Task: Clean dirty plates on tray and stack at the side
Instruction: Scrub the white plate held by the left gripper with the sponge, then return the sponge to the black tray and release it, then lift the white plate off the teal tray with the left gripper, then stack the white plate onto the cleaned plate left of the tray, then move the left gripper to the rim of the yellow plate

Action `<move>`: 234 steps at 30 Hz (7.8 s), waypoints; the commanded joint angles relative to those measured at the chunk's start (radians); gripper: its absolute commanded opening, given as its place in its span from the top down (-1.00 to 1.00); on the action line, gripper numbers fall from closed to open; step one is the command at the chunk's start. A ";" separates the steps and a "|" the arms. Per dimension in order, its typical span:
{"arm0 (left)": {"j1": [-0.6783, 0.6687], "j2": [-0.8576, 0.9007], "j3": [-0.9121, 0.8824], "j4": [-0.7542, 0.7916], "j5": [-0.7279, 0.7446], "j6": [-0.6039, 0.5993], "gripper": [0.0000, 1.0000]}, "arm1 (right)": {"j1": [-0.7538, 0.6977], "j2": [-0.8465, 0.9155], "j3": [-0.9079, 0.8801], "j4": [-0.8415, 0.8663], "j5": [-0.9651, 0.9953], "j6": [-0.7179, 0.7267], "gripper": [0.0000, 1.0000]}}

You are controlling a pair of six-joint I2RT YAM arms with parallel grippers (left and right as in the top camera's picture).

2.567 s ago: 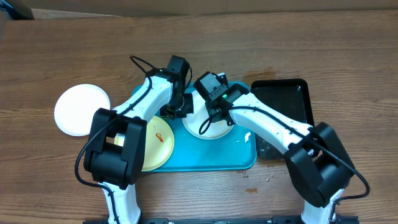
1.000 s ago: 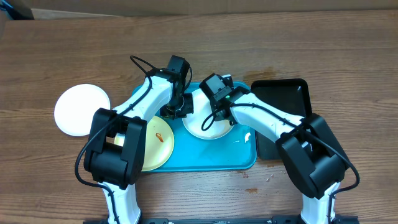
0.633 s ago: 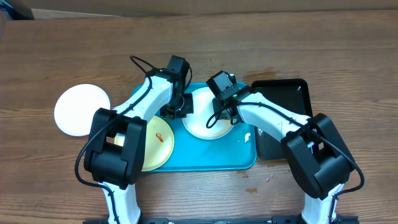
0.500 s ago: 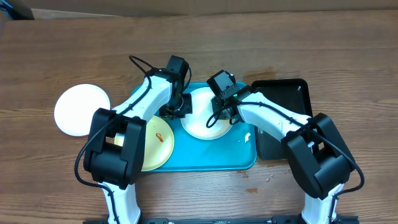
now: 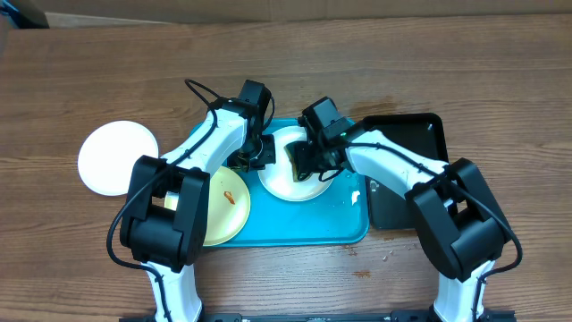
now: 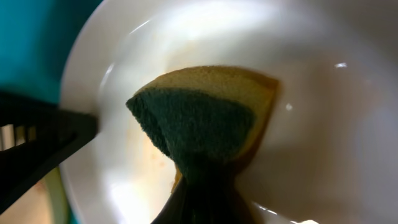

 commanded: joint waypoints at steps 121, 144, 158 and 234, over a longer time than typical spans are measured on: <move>-0.721 -0.187 0.381 0.050 -1.094 0.095 0.92 | -0.731 -0.335 0.141 -0.566 0.525 -0.053 -1.00; -0.815 -0.185 0.380 0.193 -1.241 0.311 0.92 | -0.731 -0.335 0.141 -0.566 0.525 -0.053 -1.00; -0.670 -0.185 0.370 0.116 -0.740 0.076 0.92 | -0.731 -0.335 0.141 -0.566 0.525 -0.053 -1.00; 0.416 -0.624 0.153 -0.517 0.216 0.098 -0.98 | -0.731 -0.335 0.141 -0.566 0.525 -0.053 -1.00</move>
